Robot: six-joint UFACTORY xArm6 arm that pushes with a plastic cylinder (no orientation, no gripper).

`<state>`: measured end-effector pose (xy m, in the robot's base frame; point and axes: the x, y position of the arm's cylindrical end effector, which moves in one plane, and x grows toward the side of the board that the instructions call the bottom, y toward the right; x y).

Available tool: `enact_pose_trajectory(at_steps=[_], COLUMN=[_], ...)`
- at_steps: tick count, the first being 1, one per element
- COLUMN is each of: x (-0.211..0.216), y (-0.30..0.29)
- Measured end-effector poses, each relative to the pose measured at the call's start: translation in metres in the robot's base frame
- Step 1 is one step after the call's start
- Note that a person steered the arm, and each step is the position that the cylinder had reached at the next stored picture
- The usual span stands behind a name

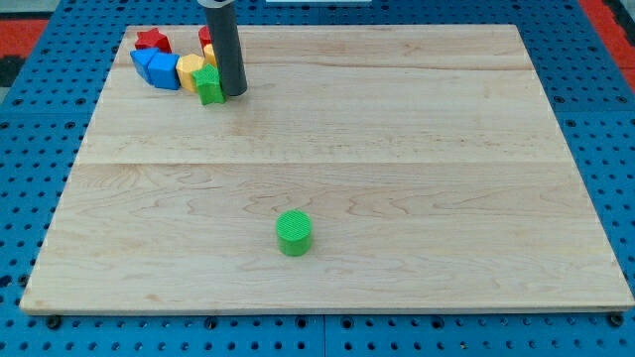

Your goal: Slide the green star to the center

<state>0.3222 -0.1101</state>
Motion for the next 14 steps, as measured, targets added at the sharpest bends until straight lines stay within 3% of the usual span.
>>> enact_pose_trajectory(at_steps=[4, 5, 6, 7, 8, 9, 11, 12, 13, 14], x=[0.000, 0.012, 0.085, 0.091, 0.047, 0.001, -0.010, -0.057, -0.069, 0.057], y=[0.000, 0.027, 0.035, -0.082, -0.142, -0.103, 0.068, 0.069, 0.137, 0.178])
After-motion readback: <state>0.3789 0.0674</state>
